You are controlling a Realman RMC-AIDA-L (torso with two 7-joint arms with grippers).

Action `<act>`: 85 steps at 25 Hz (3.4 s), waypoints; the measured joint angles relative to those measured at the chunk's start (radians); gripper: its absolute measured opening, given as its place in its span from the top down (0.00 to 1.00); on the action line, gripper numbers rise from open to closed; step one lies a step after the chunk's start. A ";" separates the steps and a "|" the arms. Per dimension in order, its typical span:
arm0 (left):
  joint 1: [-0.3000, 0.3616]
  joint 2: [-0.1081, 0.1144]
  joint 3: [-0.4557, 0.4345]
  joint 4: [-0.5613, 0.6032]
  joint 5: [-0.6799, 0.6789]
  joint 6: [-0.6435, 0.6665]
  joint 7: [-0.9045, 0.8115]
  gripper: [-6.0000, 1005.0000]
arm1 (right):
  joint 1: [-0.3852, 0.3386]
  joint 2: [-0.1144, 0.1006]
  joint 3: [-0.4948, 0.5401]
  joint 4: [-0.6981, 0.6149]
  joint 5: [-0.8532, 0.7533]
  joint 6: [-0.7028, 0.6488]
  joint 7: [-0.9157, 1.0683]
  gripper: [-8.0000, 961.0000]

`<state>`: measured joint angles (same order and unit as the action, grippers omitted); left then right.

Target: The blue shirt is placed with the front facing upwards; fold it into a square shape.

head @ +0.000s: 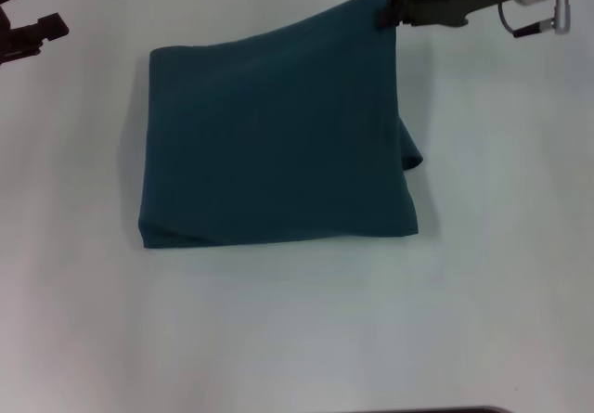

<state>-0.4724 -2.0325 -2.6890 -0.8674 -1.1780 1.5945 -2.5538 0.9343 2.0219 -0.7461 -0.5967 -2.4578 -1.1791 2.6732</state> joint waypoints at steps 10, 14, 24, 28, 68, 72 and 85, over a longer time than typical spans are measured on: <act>0.007 0.000 0.001 0.006 0.000 0.004 0.003 0.13 | 0.013 0.010 -0.099 0.041 -0.006 0.108 -0.001 0.89; 0.009 0.000 0.002 0.006 0.000 0.004 0.003 0.13 | 0.011 0.010 -0.101 0.044 -0.006 0.131 -0.001 0.88; 0.011 -0.002 0.002 0.005 -0.001 0.005 0.011 0.13 | 0.002 -0.024 -0.101 0.085 -0.007 0.211 0.001 0.83; 0.011 -0.003 0.001 0.006 -0.003 0.006 0.011 0.13 | -0.001 -0.055 -0.096 0.085 -0.006 0.199 -0.002 0.74; 0.237 -0.087 0.136 0.055 0.107 0.334 1.198 0.13 | -0.613 0.070 -0.187 -0.034 0.598 -0.571 -1.621 0.08; 0.227 -0.089 0.141 0.055 0.134 0.323 1.205 0.13 | -0.577 0.073 -0.236 -0.013 0.561 -0.561 -1.614 0.08; 0.193 -0.091 0.146 -0.008 0.186 0.321 1.109 0.13 | -0.559 0.064 -0.237 -0.076 0.548 -0.557 -1.487 0.08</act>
<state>-0.2791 -2.1231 -2.5433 -0.8752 -0.9915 1.9158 -1.4450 0.3748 2.0864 -0.9834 -0.6731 -1.9095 -1.7359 1.1863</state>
